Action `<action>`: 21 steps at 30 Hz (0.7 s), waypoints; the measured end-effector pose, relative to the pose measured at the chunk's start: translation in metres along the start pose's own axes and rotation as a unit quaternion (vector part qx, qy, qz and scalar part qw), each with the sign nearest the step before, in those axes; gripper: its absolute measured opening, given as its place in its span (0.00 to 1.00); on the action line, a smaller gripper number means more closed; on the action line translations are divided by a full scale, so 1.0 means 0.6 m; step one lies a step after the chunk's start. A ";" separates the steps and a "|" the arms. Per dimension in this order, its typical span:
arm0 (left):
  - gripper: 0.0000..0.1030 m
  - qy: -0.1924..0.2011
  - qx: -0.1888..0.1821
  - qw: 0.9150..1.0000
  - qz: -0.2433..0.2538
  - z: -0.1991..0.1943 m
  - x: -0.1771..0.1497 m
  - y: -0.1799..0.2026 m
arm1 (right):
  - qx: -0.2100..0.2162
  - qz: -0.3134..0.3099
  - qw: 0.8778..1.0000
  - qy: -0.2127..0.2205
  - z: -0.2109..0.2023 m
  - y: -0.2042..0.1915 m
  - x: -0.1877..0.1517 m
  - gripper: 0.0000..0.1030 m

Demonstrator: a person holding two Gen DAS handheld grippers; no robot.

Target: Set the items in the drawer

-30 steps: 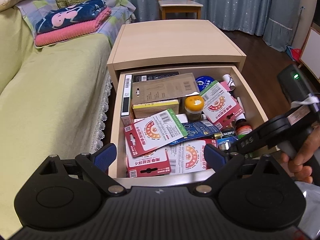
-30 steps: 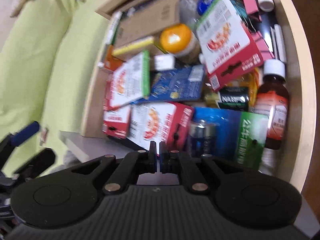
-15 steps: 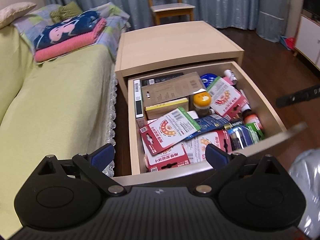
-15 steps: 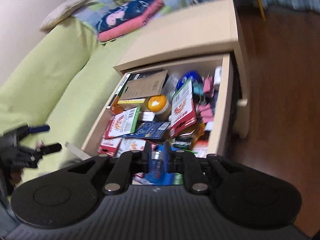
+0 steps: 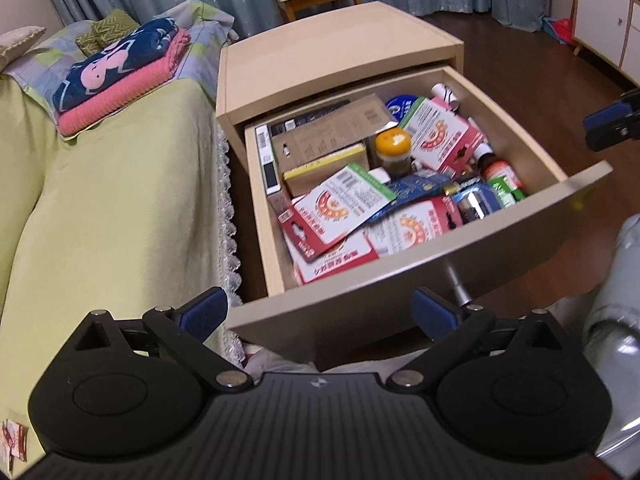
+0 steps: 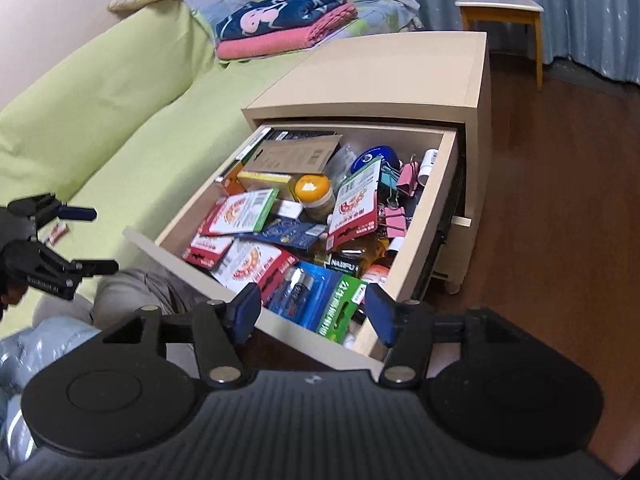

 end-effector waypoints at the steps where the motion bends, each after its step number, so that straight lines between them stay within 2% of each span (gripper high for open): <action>1: 0.97 -0.002 0.002 1.000 0.000 0.000 -0.004 -0.002 | -0.004 -0.007 1.000 -0.002 -0.003 0.000 -0.004 0.53; 13: 0.97 -0.016 0.029 0.999 -0.022 0.019 -0.049 -0.051 | -0.031 -0.069 0.997 -0.035 -0.015 0.011 -0.050 0.55; 15: 0.97 -0.022 0.029 0.999 -0.028 0.029 -0.052 -0.064 | -0.034 -0.075 0.996 -0.037 -0.013 0.013 -0.054 0.55; 18: 0.96 -0.024 0.020 0.999 -0.044 0.041 -0.062 -0.074 | -0.041 -0.076 0.995 -0.043 -0.007 0.018 -0.062 0.61; 21: 0.96 -0.024 0.015 0.998 -0.049 0.050 -0.071 -0.080 | -0.043 -0.078 0.995 -0.054 0.000 0.022 -0.066 0.61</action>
Point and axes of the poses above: each gripper's, at about its wrist camera, not at the fingertips, and z roughly the way its jaws point, y to its right, x to its top, the point moved 6 cm from there along z, roughly the way its jaws point, and after that the axes turned 10 degrees about y, right-handed, at the moved point
